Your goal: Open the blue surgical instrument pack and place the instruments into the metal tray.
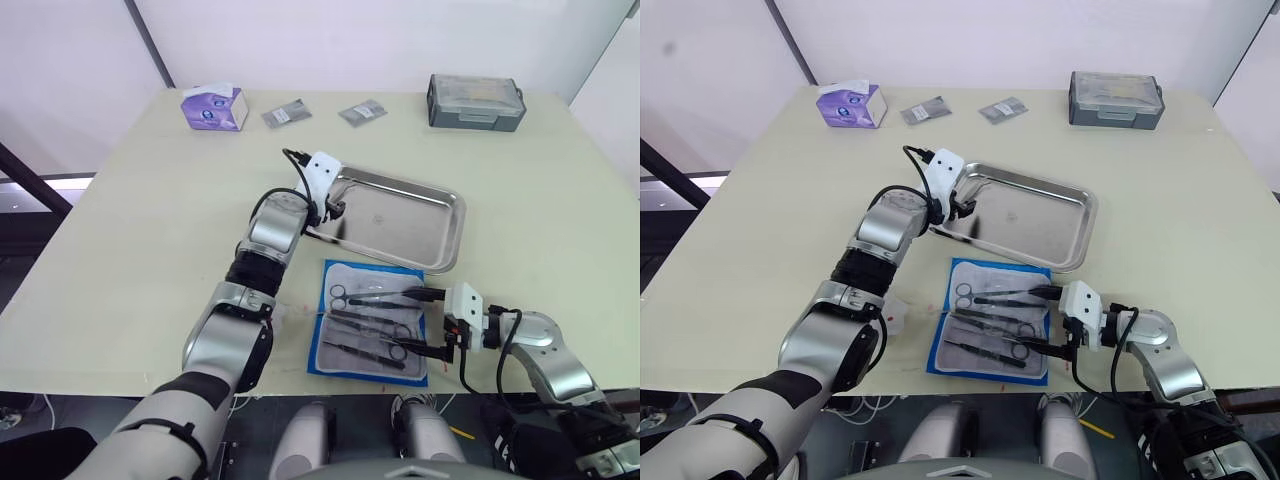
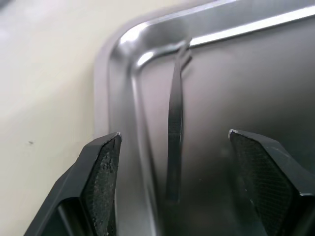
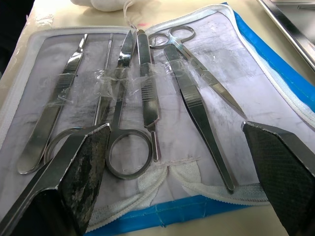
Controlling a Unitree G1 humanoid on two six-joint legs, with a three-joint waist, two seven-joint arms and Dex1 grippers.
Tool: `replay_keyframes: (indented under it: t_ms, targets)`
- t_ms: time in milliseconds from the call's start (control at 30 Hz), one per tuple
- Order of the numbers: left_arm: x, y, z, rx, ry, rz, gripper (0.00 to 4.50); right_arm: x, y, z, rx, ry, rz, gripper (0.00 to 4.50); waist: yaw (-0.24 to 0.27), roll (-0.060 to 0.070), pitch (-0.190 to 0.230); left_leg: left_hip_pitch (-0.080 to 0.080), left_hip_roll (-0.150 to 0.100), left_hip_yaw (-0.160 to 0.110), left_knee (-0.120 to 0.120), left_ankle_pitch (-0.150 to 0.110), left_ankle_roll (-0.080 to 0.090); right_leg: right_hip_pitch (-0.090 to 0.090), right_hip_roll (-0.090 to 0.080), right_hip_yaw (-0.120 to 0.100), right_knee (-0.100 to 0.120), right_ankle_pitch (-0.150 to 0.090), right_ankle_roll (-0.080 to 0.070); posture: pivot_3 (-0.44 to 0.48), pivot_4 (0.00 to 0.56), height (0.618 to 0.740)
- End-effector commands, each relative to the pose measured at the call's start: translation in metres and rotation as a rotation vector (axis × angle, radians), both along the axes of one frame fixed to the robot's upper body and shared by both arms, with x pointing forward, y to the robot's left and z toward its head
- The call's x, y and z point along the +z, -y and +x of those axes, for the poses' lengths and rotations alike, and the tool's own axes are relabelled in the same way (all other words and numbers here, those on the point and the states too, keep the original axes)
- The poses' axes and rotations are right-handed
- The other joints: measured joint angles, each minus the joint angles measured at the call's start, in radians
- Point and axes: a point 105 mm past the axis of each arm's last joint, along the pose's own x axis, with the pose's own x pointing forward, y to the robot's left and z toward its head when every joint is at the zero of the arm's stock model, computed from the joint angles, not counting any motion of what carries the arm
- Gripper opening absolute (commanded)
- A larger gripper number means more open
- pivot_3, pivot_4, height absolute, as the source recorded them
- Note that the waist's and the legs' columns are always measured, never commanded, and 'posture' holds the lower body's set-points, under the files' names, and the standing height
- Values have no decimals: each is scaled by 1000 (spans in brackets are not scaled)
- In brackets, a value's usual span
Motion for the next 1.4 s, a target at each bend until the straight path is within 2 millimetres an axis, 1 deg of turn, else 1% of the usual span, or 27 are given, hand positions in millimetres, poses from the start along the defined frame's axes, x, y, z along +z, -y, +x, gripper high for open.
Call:
replay_keyframes:
  t_ms: [33,100,133,233,333,433,467,567,633,733,867,1000,1033,1067,1100,1133,1267,1400]
  targets:
    - [46,19,0,-90,154,-61,3774,-27,6,-10,-13,-113,-60,4500,0,0,0,0,0,0,0,0,0,0,0,0,0,0,0,0,150,734]
    - [52,27,-4,-163,194,-93,3774,-26,6,-9,-14,-111,-59,4500,0,0,0,0,0,0,0,0,0,0,0,0,0,0,0,0,150,734]
    - [54,33,-9,-235,210,-127,3774,-26,6,-9,-14,-110,-58,4500,0,0,0,0,0,0,0,0,0,0,0,0,0,0,0,0,150,734]
    - [57,40,-22,-402,258,-186,3774,-26,5,-8,-14,-109,-57,4500,-1,0,0,0,1,0,0,0,-1,0,0,1,0,0,0,0,150,734]
    - [55,36,-33,-533,275,-210,3774,-26,5,-8,-15,-109,-56,4500,-2,0,0,0,1,0,0,0,-1,0,0,1,0,0,0,0,150,734]
    - [47,31,-56,-745,267,-233,3774,-26,5,-8,-15,-107,-55,4500,-1,0,0,0,1,1,0,0,-1,-1,0,0,0,0,0,0,150,734]
    - [45,29,-60,-783,260,-237,3774,-26,5,-8,-16,-107,-55,4500,-1,0,0,0,1,1,0,0,-1,0,0,1,0,0,0,0,150,734]
    - [36,22,-70,-875,207,-235,3774,-26,5,-7,-17,-106,-56,4500,-1,0,0,0,1,1,0,0,-1,0,0,0,0,0,0,0,150,734]
    - [23,17,-86,-985,119,-234,3774,-26,6,-8,-19,-107,-57,4500,-2,0,0,0,1,1,0,-1,0,0,0,0,0,0,0,0,150,734]
    - [4,10,-105,-1106,1,-176,3774,-26,6,-7,-21,-107,-57,4500,-3,1,0,0,1,1,0,-2,3,0,1,0,0,0,0,0,150,734]
    - [-14,7,-114,-1181,-57,-76,3774,-26,7,-7,-25,-105,-57,4500,0,1,0,0,0,1,0,-3,4,0,1,0,0,0,0,0,150,734]
    - [-29,7,-118,-1212,-83,-20,3774,-26,7,-8,-30,-105,-56,4500,-1,1,0,0,0,1,0,-3,4,0,1,0,0,0,0,0,150,734]
    - [-31,7,-119,-1214,-85,-14,3281,-26,7,-8,-31,-105,-56,4500,-1,1,0,0,1,1,0,-3,4,0,1,0,0,0,0,0,150,734]
    - [-33,7,-119,-1214,-87,-5,3032,-26,7,-8,-32,-105,-56,4500,-1,1,0,0,0,1,0,-3,4,0,1,0,0,0,0,0,150,734]
    - [-35,7,-119,-1215,-87,7,2536,-26,7,-8,-32,-104,-56,4500,-1,1,0,0,1,1,0,-3,4,0,1,0,0,0,0,0,150,734]
    - [-38,7,-118,-1210,-84,27,2180,-26,8,-8,-33,-104,-56,4500,-1,1,0,0,1,1,0,-3,4,0,1,0,0,0,0,0,150,734]
    - [-42,7,-117,-1209,-83,41,2180,-26,8,-8,-35,-104,-55,4500,0,1,0,0,0,1,0,-3,4,0,1,0,0,0,0,0,150,734]
    - [-45,8,-122,-1225,-98,32,2180,-26,7,-9,-33,-104,-55,4500,-1,1,0,0,1,1,0,-3,4,0,1,0,0,0,0,0,150,734]
